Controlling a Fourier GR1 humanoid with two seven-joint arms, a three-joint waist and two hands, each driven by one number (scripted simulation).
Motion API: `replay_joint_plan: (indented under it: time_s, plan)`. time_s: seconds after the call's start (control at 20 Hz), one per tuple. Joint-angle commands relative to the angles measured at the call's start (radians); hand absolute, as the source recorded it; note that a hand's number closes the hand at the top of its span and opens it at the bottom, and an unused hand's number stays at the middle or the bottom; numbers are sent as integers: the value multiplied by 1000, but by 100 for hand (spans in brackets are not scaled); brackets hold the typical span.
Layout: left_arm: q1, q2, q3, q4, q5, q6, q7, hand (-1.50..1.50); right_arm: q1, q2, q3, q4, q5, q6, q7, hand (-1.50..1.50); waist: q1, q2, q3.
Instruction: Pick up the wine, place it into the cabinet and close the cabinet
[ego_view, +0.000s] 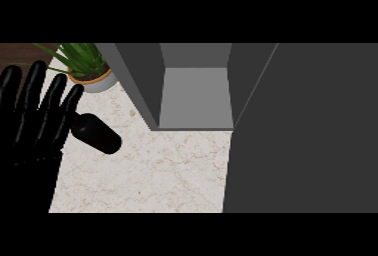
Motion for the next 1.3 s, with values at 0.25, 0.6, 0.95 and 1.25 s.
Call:
replay_joint_plan:
  time_s: [0.25,0.6,0.95,1.25]
  plan:
    - [83,25,147,75,86,-48,-85,-150,13,-4,-30,-119,-76,1,70,-150,-1,0,-1]
    - [183,46,227,116,93,-104,-199,-150,-18,6,5,-100,-31,-13,96,-150,2,0,-1]
    - [96,122,394,297,170,-136,-233,-150,-111,15,8,-88,-10,-53,140,-150,2,1,-1]
    - [95,103,384,445,113,-151,-351,-150,11,27,2,-89,-35,15,34,-150,-3,1,0]
